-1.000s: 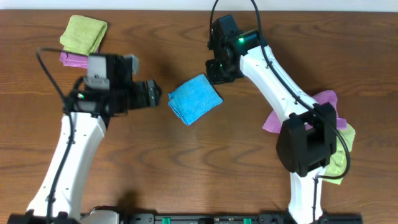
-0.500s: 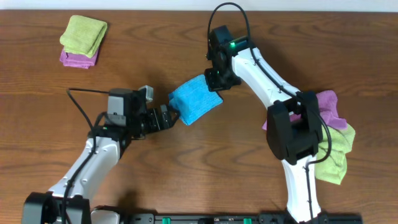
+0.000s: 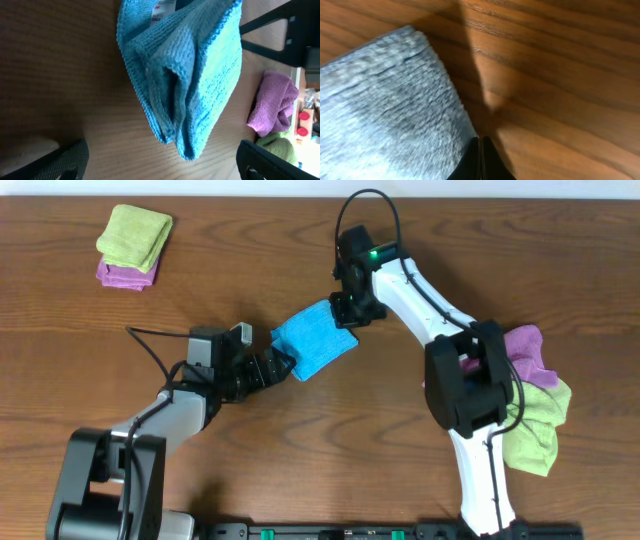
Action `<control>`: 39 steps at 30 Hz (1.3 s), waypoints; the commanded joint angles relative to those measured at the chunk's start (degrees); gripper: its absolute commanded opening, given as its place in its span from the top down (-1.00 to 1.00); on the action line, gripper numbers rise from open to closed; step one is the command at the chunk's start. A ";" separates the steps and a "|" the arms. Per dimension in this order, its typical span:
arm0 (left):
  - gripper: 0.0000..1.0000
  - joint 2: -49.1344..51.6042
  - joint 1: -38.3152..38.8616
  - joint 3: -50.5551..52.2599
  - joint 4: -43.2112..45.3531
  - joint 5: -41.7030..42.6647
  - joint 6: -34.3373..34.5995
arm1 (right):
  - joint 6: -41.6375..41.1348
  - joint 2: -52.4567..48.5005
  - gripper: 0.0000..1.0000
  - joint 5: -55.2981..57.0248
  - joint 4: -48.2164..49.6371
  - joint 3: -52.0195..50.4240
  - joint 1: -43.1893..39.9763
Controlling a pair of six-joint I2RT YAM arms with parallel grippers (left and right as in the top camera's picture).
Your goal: Fold the cloth
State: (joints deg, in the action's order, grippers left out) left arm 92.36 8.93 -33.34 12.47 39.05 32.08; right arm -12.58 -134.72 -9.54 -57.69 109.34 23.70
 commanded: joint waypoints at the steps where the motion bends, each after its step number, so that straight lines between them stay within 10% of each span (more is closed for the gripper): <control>1: -0.91 2.32 0.15 0.17 1.92 1.07 2.36 | -0.26 -1.95 0.97 -1.16 0.37 0.37 -0.48; 14: -1.00 7.82 0.15 0.17 6.93 1.90 5.68 | -0.26 -4.26 0.96 -9.62 -0.20 0.37 2.14; 19: -0.31 7.82 0.15 0.17 6.88 0.98 5.66 | -0.24 -4.26 0.97 -14.53 -0.42 0.37 2.84; 23: -0.34 7.85 0.15 0.17 6.86 0.50 5.66 | -0.24 -4.26 0.96 -17.18 -0.59 0.39 2.95; 29: 0.89 7.85 0.09 0.15 6.67 -1.14 6.25 | -0.20 -4.26 0.97 -17.90 -2.64 0.59 2.71; 39: 0.89 7.74 -4.70 -6.99 9.46 6.14 7.74 | 3.74 -1.86 0.96 -12.17 -15.76 10.51 -3.37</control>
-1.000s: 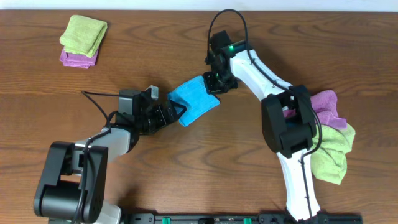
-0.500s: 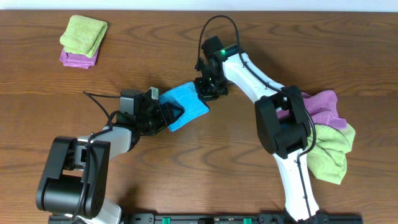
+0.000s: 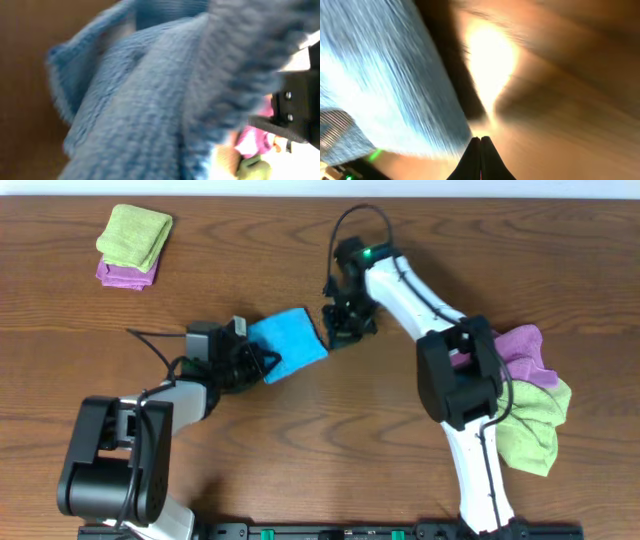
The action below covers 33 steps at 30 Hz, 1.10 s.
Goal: Fold the cloth
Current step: 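Carry the blue cloth with the left gripper onto the far-left cloth stack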
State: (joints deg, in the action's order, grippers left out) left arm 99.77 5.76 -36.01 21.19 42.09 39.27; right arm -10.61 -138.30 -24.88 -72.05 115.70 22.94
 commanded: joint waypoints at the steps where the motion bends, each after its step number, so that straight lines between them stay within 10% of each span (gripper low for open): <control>1: 0.89 0.15 -2.45 -6.32 0.74 3.76 1.18 | 2.23 2.34 0.96 4.13 -2.71 5.42 -3.26; 17: 0.89 1.29 -30.01 -37.07 1.09 -6.01 14.82 | 5.14 11.21 0.97 7.08 -9.40 8.90 -4.57; 33: 0.89 29.00 -31.98 -61.99 3.04 2.60 10.86 | 5.11 11.21 0.96 6.64 -10.71 8.90 -0.17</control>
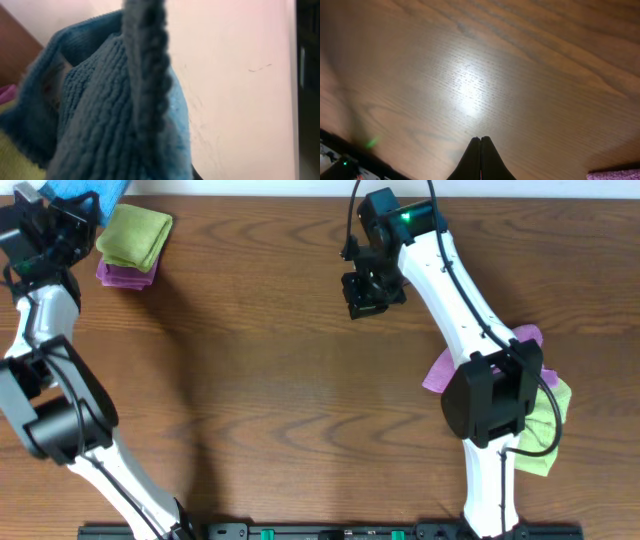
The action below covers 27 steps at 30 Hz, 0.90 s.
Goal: Fold the cloth
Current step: 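Carry the blue cloth with the left gripper onto the far-left cloth stack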
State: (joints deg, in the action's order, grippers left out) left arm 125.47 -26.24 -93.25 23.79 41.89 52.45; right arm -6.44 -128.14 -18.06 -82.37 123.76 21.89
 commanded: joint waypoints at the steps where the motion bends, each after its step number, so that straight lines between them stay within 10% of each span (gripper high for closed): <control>1: 0.89 4.96 0.07 -6.49 0.42 3.32 -2.29 | 0.94 1.05 0.97 -0.17 -0.42 0.83 1.09; 27: 0.89 9.77 2.16 -9.99 -22.40 -6.40 -7.04 | 0.09 1.05 0.97 -0.37 0.07 0.83 2.75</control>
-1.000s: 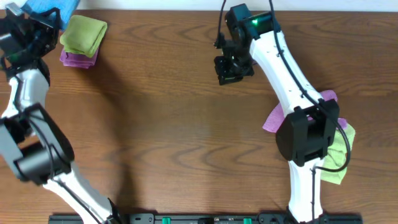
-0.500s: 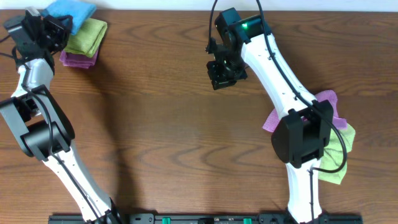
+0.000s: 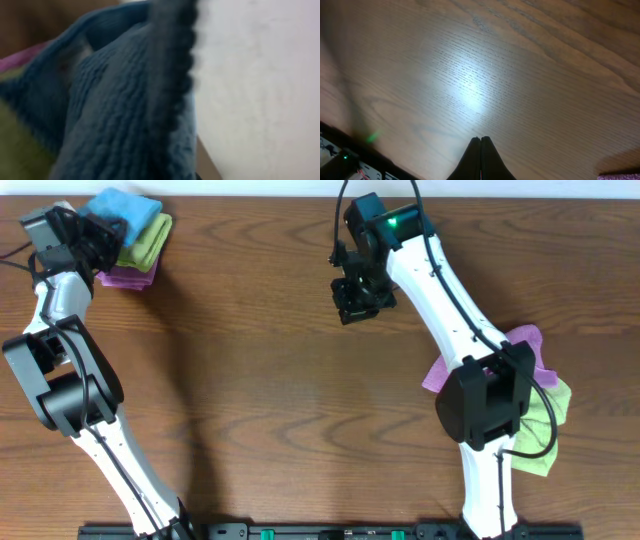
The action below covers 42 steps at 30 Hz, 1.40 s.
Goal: Fold the cloth
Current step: 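Carry the blue cloth with the left gripper onto the far-left cloth stack, then release the blue cloth on the stack and raise the left gripper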
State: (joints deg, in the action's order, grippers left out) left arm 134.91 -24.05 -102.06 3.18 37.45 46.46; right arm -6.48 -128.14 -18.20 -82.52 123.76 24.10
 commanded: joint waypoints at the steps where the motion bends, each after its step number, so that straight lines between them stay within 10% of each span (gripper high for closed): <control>1: 0.90 0.33 -0.02 -1.18 -3.06 -1.99 -1.05 | 0.11 1.05 0.97 -0.22 0.35 0.83 0.59; 7: 0.81 0.33 -0.33 -1.18 -6.40 -1.01 -1.33 | 0.11 1.05 0.96 -0.24 0.87 0.83 0.83; 11: -0.95 0.33 -1.49 -1.18 -6.99 1.77 -1.29 | 0.13 1.05 0.96 -0.24 0.90 0.83 1.07; 27: -0.91 -1.03 -3.69 -1.20 -16.22 9.75 -3.67 | 0.11 1.05 0.97 -0.24 2.58 0.83 1.11; 39: -0.91 -16.39 -2.93 -1.20 -36.35 0.46 -24.20 | 3.56 1.18 0.97 0.24 1.09 1.11 -0.07; 42: -0.91 -21.40 -1.92 -1.20 -41.00 -0.85 -28.41 | 7.10 1.18 0.37 2.32 3.74 1.11 -0.50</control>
State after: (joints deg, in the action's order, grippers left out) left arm 118.41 -27.11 -102.17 -35.66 39.62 25.91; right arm -3.92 -128.14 -17.91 -80.03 123.76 24.43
